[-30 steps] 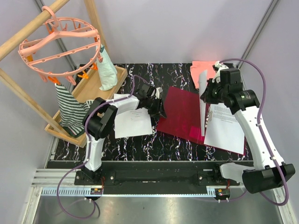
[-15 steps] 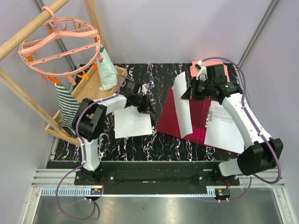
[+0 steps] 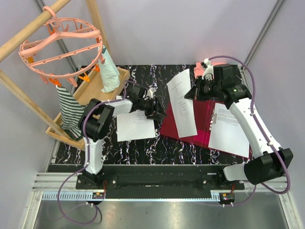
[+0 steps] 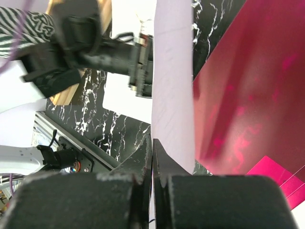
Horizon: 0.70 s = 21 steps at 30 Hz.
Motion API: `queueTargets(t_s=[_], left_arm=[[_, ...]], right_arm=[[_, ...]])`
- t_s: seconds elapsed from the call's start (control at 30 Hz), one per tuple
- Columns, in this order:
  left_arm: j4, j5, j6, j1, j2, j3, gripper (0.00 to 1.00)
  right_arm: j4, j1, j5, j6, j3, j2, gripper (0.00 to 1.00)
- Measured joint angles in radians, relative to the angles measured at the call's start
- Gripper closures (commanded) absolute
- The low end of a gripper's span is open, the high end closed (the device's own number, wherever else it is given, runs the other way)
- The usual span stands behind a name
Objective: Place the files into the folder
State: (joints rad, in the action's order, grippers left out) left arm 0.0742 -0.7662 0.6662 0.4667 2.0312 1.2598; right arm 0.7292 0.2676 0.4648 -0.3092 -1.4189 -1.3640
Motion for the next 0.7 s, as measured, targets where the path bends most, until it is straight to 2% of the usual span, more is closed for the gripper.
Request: queueTargets(t_s=[0.07,0.17,0.2,0.3,0.33,0.4,0.47,0.7], left_arm=[[-0.011,-0.013,0.014,0.01,0.034,0.009,0.39],[-0.039,-0.024,0.039,0.023,0.074,0.013,0.49],[-0.058,-0.028,0.052,0.027,0.082,0.01,0.56],[-0.142,-0.05,0.106,0.034,0.085,-0.019,0.67],[-0.163,-0.054,0.121,0.034,0.085,-0.025,0.76],[-0.199,-0.066,0.145,0.033,0.085,-0.033,0.84],[-0.235,-0.074,0.163,0.029,0.084,-0.044,0.98],[-0.249,-0.095,0.182,0.003,0.064,-0.072,1.0]], right_arm=[[0.0,-0.002,0.0,0.0,-0.002,0.013,1.0],[0.0,-0.007,0.0,0.0,-0.002,0.032,1.0],[0.0,-0.009,0.0,0.0,-0.002,0.038,1.0],[0.0,-0.017,0.0,0.002,-0.002,0.051,1.0],[0.0,-0.018,0.0,0.002,-0.002,0.052,1.0],[0.0,-0.02,0.0,0.002,-0.002,0.053,1.0],[0.0,-0.02,0.002,0.002,-0.002,0.052,1.0],[-0.029,-0.008,0.061,-0.008,-0.002,0.012,1.0]])
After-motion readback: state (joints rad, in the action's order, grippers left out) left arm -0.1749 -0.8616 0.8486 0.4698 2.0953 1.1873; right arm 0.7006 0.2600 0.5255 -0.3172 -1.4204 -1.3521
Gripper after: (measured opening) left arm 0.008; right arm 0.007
